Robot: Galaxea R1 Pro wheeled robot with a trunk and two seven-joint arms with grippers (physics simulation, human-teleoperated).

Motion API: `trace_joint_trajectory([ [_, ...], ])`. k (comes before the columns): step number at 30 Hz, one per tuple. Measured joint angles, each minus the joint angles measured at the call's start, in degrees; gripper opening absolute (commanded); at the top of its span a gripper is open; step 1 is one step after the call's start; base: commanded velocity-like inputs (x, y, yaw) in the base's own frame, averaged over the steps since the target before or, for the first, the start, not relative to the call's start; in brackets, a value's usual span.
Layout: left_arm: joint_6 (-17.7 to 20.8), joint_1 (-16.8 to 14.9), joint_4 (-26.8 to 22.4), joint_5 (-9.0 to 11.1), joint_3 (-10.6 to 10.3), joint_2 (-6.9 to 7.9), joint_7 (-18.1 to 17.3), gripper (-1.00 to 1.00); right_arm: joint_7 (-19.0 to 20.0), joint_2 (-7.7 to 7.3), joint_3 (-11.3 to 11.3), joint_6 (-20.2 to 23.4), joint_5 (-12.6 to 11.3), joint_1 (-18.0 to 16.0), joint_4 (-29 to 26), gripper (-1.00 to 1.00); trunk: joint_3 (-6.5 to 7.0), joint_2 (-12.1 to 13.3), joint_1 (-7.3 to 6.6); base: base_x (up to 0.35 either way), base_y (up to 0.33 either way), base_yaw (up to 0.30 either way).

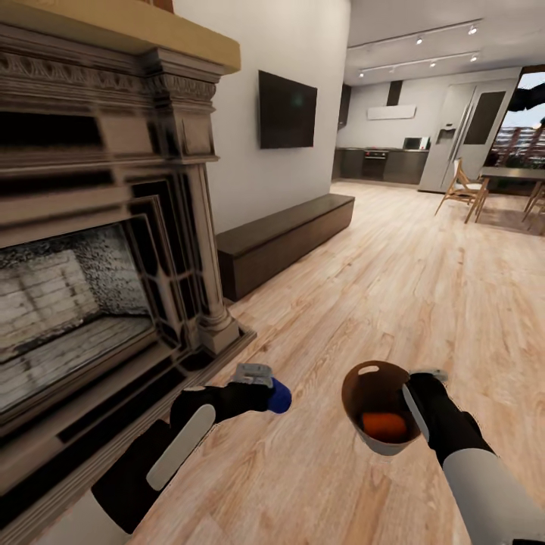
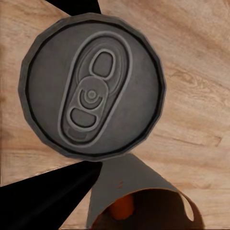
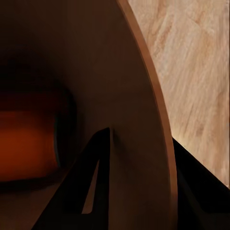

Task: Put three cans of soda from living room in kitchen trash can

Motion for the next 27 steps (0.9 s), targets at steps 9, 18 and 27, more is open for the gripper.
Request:
trace_joint_trajectory([
  [9,9.0,0.4,-7.3,-0.1,6.7,-0.02,-0.3,-1.00,-3.0,2.24,2.0,-0.8,0.3,-0.4,1.3,-1.00,1.61,3.6,-1.97,0.000,0.000,0.000],
  [18,10.4,0.4,-8.0,0.3,7.2,-0.19,-0.7,-1.00,-13.1,5.74,3.8,-2.6,-0.4,-0.4,4.2,-1.00,3.22,7.2,-3.95,0.000,0.000,0.000],
  [27,10.3,0.4,-8.0,2.0,7.0,-0.62,-0.7,-1.00,-14.7,6.47,4.0,-3.4,-0.7,-0.4,5.1,-1.00,4.84,10.8,-5.93,0.000,0.000,0.000],
])
